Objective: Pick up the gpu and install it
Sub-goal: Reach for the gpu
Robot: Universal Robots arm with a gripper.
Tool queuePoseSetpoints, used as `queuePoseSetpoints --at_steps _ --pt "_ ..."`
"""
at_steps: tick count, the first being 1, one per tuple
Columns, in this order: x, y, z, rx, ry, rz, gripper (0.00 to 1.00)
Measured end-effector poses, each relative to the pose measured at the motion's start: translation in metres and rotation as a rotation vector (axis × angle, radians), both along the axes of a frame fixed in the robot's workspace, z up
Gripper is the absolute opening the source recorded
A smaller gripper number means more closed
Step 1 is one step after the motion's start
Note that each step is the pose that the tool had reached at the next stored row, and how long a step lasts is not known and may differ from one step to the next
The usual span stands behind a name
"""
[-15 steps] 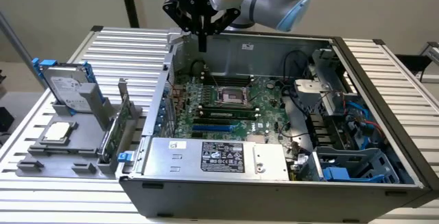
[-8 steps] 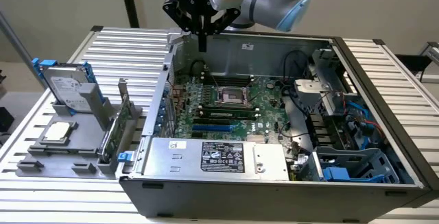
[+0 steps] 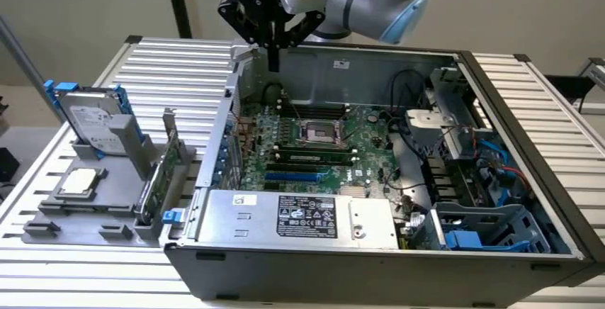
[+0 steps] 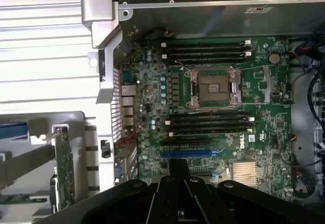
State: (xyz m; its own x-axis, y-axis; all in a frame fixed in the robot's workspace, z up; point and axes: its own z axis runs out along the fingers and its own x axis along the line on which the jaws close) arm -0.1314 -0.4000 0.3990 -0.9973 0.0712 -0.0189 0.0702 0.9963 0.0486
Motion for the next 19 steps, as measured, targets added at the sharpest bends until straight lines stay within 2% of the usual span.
queuePoseSetpoints --at_steps 11,19 --pt "-0.050 -0.0078 -0.0010 0.0001 -0.0003 0.000 0.11" --pt "-0.087 -0.0118 -0.0068 0.0002 -0.0003 0.000 0.11"
